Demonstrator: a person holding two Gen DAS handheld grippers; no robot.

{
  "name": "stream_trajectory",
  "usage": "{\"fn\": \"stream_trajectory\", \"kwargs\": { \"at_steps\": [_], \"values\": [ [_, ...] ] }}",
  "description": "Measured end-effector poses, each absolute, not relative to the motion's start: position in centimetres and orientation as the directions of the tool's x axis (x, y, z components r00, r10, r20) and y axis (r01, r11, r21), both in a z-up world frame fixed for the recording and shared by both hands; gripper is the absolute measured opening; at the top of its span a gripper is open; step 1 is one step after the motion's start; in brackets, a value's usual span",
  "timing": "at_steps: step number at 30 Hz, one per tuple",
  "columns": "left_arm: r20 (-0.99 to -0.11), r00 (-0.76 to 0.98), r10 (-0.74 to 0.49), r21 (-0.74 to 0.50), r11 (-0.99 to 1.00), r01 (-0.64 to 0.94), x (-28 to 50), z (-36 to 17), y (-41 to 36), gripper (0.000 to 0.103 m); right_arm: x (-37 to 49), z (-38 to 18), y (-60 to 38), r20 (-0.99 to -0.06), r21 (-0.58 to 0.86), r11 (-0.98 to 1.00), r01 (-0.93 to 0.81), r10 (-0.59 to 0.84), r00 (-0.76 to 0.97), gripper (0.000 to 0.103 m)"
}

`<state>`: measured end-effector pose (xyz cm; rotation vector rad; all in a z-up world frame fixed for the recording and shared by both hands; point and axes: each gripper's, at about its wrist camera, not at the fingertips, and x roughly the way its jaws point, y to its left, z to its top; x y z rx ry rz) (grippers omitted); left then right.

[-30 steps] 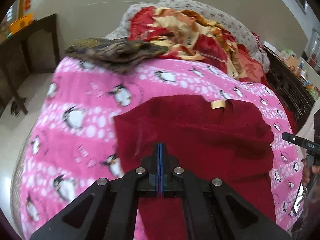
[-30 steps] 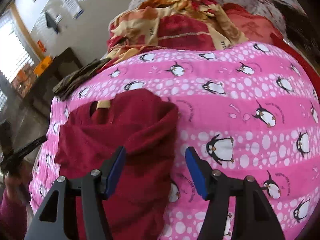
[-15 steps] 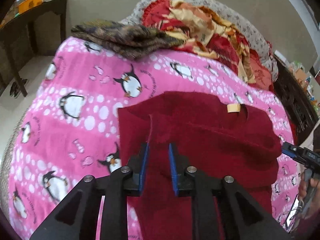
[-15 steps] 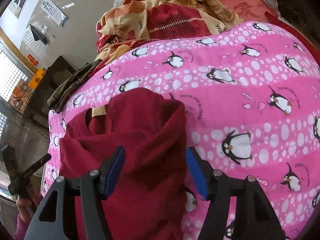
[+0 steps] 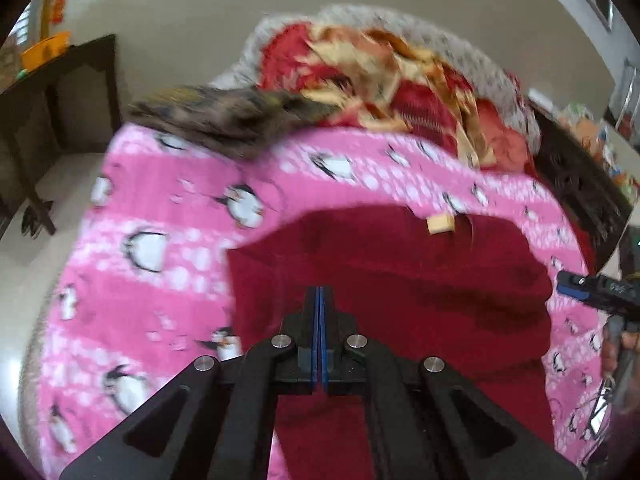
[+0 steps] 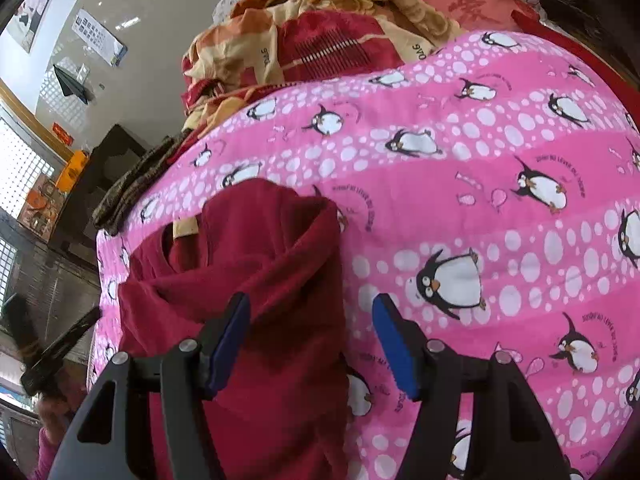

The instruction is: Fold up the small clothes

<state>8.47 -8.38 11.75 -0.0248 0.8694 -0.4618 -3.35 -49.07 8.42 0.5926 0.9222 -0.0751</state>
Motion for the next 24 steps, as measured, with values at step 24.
{"fn": "stream_trajectory", "kwargs": {
  "at_steps": [24],
  "values": [
    [-0.841,0.492,-0.225,-0.032,0.928,0.37,11.6,4.5,-13.3,0.0,-3.3,7.8,-48.9,-0.768,0.481,0.814,0.325,0.213,0.604,0.071]
  ]
}}
